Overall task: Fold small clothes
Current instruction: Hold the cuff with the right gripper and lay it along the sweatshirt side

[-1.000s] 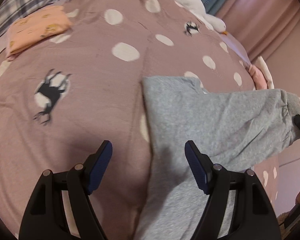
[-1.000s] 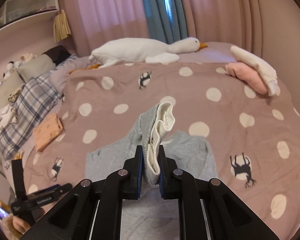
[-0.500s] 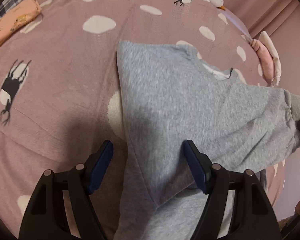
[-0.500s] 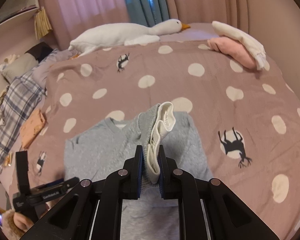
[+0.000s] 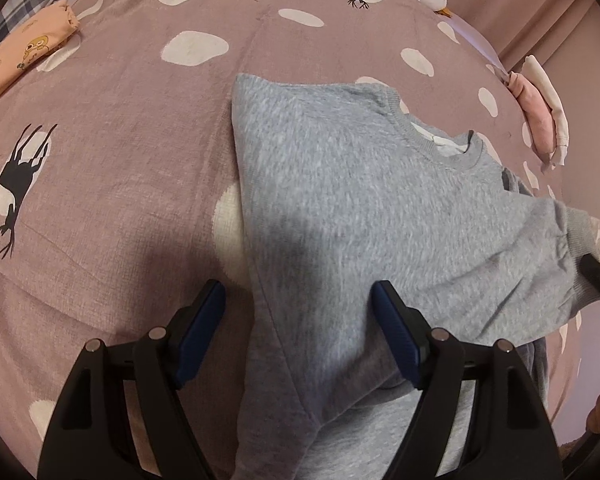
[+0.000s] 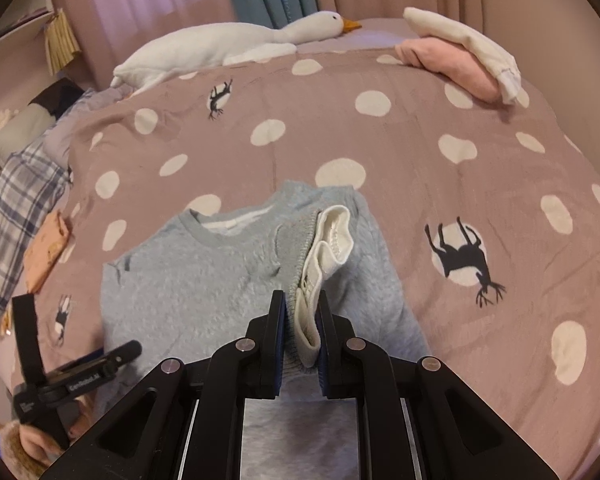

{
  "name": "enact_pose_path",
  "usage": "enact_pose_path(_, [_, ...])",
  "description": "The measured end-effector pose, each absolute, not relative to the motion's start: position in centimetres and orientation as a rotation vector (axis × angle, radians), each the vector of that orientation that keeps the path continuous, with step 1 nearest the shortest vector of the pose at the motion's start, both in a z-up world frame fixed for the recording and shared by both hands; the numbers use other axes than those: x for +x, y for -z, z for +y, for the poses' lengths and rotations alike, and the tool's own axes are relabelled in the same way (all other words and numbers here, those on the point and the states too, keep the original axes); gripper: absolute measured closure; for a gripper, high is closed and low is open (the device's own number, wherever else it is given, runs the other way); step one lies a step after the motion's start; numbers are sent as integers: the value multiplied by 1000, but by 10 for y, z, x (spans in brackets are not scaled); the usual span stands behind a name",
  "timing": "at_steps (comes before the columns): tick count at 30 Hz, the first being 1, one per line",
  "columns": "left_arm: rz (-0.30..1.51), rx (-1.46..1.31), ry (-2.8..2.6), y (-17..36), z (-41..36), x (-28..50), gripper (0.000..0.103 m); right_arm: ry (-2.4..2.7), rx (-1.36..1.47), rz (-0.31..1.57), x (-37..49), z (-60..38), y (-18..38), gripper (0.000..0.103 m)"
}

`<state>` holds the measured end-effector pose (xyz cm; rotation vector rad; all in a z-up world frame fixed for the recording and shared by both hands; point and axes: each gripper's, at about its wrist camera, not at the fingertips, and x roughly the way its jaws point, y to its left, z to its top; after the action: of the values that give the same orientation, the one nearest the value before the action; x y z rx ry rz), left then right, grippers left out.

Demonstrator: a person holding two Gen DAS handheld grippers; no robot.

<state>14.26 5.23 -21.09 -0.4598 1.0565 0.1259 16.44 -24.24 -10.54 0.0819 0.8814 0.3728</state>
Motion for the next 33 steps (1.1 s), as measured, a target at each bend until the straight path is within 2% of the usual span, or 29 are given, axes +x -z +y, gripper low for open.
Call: enact_pose_path(33, [1052,-449,-130,214,49,143,23,-331,133,1005,181,-262,165,89])
